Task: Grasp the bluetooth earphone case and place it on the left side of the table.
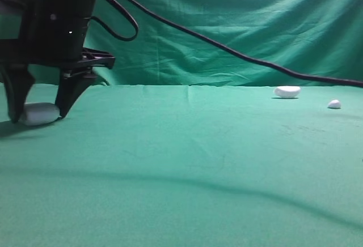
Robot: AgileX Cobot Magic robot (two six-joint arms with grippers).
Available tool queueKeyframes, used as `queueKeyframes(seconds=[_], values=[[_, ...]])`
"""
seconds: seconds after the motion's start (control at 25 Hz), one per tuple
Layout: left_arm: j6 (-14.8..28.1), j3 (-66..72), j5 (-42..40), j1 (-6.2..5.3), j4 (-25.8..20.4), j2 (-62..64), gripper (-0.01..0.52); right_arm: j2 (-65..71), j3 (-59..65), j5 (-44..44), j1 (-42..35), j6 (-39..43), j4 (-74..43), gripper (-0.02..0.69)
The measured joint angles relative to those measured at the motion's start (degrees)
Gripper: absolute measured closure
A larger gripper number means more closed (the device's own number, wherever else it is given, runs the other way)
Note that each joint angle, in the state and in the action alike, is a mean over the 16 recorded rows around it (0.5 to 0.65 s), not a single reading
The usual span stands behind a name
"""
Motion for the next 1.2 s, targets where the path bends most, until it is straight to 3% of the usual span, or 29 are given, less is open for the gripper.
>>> queueKeyframes(seconds=[0.52,0.88,1.2], values=[[0.0,0.0,0.0,0.0,0.0,0.0,0.514,-17.22,0.08,14.89,-0.23,4.9,-5.69,0.626],[0.0,0.0,0.0,0.0,0.0,0.0,0.514,-32.88,7.99,16.59,-3.56,7.34,-9.04,0.665],[0.0,0.0,0.0,0.0,0.0,0.0,0.514,-52.27,29.32,10.86,-7.9,8.66,-7.36,0.665]])
